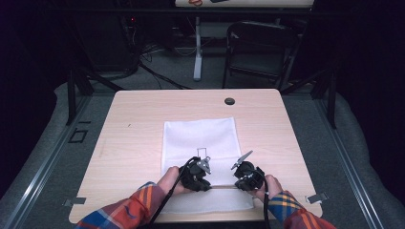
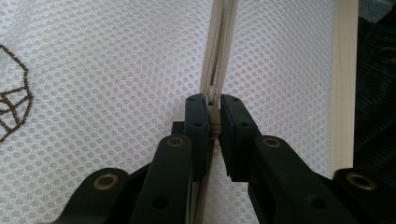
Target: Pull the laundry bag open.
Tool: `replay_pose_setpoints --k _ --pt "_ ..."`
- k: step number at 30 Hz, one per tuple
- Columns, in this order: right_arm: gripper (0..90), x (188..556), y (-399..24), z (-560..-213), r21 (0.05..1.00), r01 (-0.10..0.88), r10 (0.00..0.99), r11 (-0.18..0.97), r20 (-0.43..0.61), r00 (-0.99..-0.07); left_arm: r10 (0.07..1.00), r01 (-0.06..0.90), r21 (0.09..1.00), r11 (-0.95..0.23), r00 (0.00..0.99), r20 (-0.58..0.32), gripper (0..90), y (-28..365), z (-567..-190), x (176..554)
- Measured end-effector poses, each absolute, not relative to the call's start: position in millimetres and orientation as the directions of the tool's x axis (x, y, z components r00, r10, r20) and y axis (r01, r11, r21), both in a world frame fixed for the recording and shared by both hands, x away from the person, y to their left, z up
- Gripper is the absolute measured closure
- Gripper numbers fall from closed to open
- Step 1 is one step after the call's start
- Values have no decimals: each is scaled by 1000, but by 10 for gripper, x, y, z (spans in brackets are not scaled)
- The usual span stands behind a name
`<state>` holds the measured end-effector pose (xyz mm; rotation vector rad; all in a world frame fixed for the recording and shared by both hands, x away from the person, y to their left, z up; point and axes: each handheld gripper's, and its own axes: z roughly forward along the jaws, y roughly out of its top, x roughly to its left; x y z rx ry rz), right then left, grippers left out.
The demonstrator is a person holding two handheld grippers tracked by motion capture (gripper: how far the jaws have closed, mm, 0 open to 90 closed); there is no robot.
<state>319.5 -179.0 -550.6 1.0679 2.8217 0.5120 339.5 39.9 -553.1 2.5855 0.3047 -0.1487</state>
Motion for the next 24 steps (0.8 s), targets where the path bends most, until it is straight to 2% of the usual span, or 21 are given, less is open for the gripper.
replay_pose_setpoints --k 8,24 --pt "900 3172 -1780 -5503 326 641 672 695 22 -740 200 246 467 -849 969 -148 818 433 -5526 3424" --pt "900 3173 -1847 -5495 313 644 668 699 38 -743 208 264 486 -833 964 -167 818 466 -5514 3382"
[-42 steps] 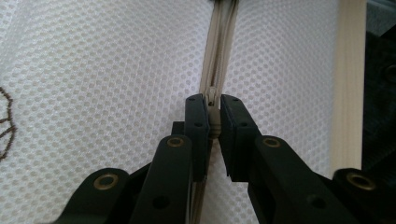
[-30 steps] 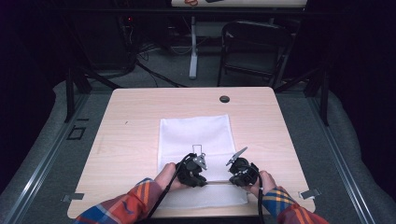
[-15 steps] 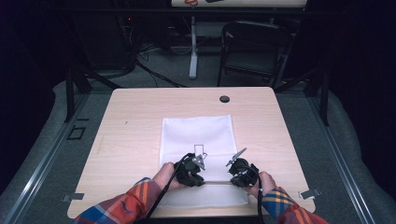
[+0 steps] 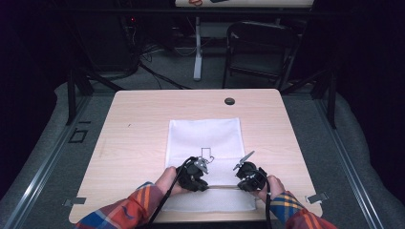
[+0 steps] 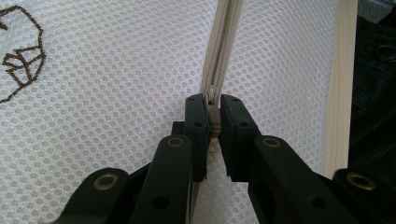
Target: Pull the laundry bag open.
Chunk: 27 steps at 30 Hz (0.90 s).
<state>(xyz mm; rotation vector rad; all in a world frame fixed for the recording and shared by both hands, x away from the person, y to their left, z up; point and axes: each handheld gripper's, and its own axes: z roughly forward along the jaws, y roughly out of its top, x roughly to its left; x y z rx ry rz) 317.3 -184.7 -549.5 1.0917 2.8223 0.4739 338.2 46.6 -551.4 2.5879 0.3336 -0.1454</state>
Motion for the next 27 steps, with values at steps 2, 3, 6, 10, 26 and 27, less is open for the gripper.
replay_pose_setpoints --k 2,3,6,10,26,27 --pt "900 3162 -1846 -5508 328 651 677 685 44 -734 209 266 485 -833 963 -170 818 463 -5518 3373" --pt "900 3163 -1850 -5507 327 650 675 686 46 -736 209 265 484 -834 964 -168 818 464 -5512 3369" --pt "900 3168 -1870 -5496 314 647 669 694 49 -741 212 271 491 -828 962 -174 818 485 -5502 3359" --pt "900 3163 -1886 -5503 321 653 677 686 47 -734 224 279 485 -829 960 -171 817 571 -5500 3356" --pt "900 3179 -1930 -5491 304 649 667 698 53 -743 247 307 487 -818 951 -185 817 777 -5491 3322" --pt "900 3180 -1931 -5490 303 648 667 698 52 -743 249 310 487 -817 950 -187 817 789 -5486 3321"
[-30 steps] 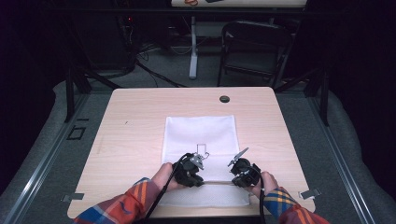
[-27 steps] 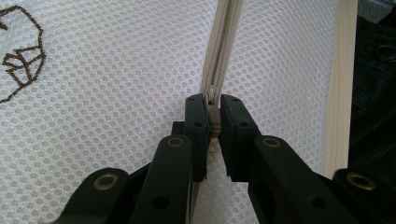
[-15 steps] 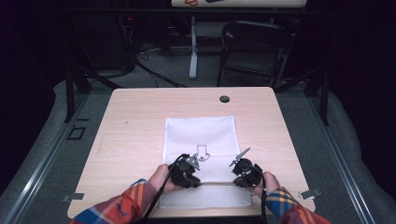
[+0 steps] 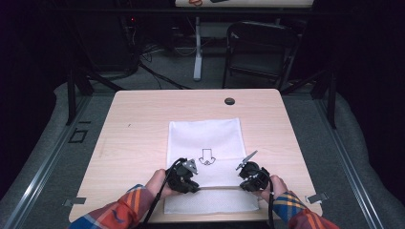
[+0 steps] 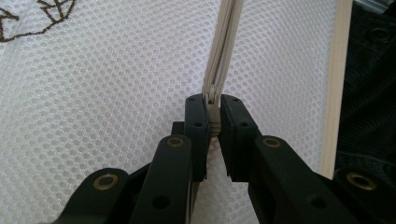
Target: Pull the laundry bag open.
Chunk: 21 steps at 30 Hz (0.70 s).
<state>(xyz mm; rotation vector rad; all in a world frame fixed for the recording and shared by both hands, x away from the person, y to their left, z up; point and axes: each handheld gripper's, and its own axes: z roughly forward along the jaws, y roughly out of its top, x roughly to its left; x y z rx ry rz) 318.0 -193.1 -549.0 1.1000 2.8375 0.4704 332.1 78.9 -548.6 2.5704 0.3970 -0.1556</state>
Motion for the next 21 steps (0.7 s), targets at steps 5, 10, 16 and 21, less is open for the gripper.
replay_pose_setpoints --k 5,10,16,21 --pt "900 3174 -1940 -5503 316 657 678 684 57 -733 265 321 483 -815 947 -182 817 855 -5470 3322" --pt "900 3182 -1952 -5492 305 653 672 693 57 -739 282 338 481 -809 941 -187 816 952 -5467 3327" --pt "900 3203 -1979 -5490 299 646 664 702 55 -746 298 358 483 -799 933 -199 816 1043 -5462 3325" --pt "900 3207 -1988 -5496 309 645 662 699 64 -747 298 353 477 -805 936 -190 816 1032 -5466 3321"
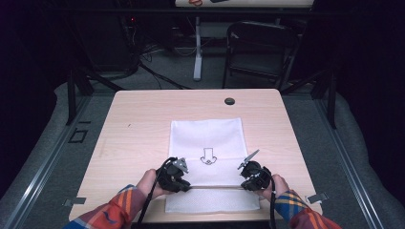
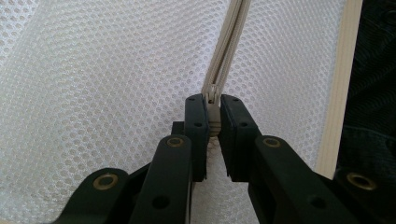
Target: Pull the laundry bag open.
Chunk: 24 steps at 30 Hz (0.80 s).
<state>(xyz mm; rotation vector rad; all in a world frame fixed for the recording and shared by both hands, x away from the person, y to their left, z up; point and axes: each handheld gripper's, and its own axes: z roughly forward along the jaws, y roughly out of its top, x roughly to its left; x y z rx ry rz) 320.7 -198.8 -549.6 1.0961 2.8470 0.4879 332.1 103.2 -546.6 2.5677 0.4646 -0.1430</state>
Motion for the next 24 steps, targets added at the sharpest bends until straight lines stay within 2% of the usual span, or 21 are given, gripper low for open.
replay_pose_setpoints --k 24 --pt "900 3214 -1973 -5490 299 639 657 709 50 -752 317 362 467 -807 932 -175 817 1250 -5440 3257"
